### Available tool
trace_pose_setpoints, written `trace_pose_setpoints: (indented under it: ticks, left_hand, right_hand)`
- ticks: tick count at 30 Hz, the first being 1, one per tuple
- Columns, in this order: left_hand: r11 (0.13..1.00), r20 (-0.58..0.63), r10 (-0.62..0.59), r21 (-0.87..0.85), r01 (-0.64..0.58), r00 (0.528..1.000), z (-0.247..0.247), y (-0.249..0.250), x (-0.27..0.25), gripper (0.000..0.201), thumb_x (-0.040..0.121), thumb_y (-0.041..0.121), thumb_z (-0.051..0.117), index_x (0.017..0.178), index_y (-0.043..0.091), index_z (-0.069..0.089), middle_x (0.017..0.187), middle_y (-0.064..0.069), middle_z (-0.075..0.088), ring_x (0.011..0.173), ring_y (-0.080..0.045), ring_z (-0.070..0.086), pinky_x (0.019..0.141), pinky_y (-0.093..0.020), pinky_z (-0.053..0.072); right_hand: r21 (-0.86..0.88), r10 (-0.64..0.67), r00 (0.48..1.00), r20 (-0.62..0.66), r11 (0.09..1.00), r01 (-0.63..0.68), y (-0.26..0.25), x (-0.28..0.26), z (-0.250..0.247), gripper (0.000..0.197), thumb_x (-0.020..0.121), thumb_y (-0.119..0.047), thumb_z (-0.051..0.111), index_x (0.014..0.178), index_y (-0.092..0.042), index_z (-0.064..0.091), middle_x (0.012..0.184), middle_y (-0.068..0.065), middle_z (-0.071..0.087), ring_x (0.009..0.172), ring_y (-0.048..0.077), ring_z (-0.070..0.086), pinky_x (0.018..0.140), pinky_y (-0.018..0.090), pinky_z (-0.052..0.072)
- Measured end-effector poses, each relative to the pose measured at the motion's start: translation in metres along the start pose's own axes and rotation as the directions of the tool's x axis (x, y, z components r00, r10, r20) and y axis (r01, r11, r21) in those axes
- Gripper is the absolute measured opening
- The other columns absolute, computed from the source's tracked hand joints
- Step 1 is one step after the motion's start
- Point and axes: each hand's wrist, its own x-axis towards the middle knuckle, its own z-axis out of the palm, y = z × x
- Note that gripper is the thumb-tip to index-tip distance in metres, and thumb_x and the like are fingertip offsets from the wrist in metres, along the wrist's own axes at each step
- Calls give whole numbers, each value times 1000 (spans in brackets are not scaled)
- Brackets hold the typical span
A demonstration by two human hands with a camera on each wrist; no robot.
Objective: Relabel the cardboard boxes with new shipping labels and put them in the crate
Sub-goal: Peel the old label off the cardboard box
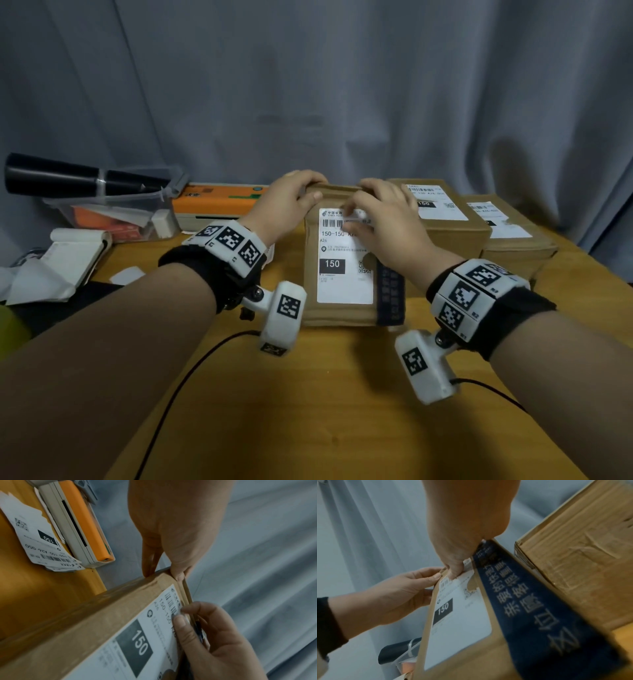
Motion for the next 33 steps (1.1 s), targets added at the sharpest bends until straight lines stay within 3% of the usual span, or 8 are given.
trace_pose_setpoints:
  ticks: [4, 7, 13, 16, 21, 24, 30, 33]
  left_hand:
    - [999, -35, -18, -32, 17, 999, 3, 3, -3, 28, 93, 12, 53, 120, 10, 59, 117, -5, 58, 108, -16, 52, 90, -19, 36]
    - [998, -58, -41, -40, 39, 997, 5, 4, -5, 28, 93, 13, 53, 120, 11, 59, 115, -1, 58, 106, -13, 52, 93, -21, 38]
    - [994, -60, -70, -85, 65, 996, 7, 3, -5, 27, 93, 15, 54, 119, 12, 60, 116, -2, 61, 108, -19, 57, 98, -38, 46]
    - [992, -53, -79, -100, 74, 995, 5, 0, -5, 27, 92, 15, 55, 119, 12, 61, 117, -2, 62, 108, -19, 58, 98, -40, 46]
    - [995, -38, -44, -92, 40, 998, -6, -1, -4, 27, 91, 15, 58, 118, 12, 64, 116, -3, 63, 107, -12, 55, 95, -23, 41]
    - [993, -24, -32, -119, 29, 999, -9, 3, -4, 26, 93, 13, 56, 117, 10, 65, 115, -4, 64, 105, -7, 54, 94, -19, 40]
    - [978, 48, -49, -201, 58, 998, -12, 0, -6, 26, 94, 10, 53, 120, 7, 57, 118, -4, 60, 110, -15, 56, 100, -31, 45]
    - [938, 114, -66, -331, 101, 991, -10, -5, -11, 32, 94, 4, 51, 125, 8, 50, 129, -6, 53, 100, -12, 59, 90, -16, 48]
  right_hand:
    - [21, 13, 993, -115, 1000, -10, 1, -7, 9, 12, 87, -30, 62, 95, -22, 64, 136, 1, 48, 135, 19, 34, 117, 44, 5]
    - [16, 8, 993, -117, 1000, -6, 1, -7, 11, 16, 88, -29, 61, 103, -23, 64, 137, 2, 48, 135, 21, 34, 117, 47, 5]
    - [30, 30, 990, -138, 999, -26, -1, -6, 11, 8, 87, -26, 63, 91, -20, 66, 134, 2, 51, 133, 21, 37, 118, 46, 6]
    - [-18, 26, 995, -101, 999, -28, -5, -5, 8, 11, 90, -27, 59, 97, -21, 64, 135, 1, 48, 135, 20, 33, 118, 49, 3]
    - [-94, -143, 987, 75, 984, 149, -14, 11, -9, 33, 92, -26, 53, 124, -33, 56, 132, 1, 47, 126, 23, 42, 115, 48, 11]
    - [-28, -166, 979, 116, 985, 170, -15, 18, -15, 30, 91, -31, 55, 120, -38, 59, 125, -1, 48, 119, 23, 46, 105, 41, 22]
    - [16, -156, 976, 155, 988, 155, -15, 20, -15, 25, 91, -29, 56, 111, -42, 64, 123, -1, 46, 116, 22, 46, 102, 40, 24]
    - [-5, -138, 977, 161, 990, 141, -15, 22, -15, 24, 91, -26, 54, 108, -40, 64, 124, -2, 46, 117, 21, 45, 103, 41, 23]
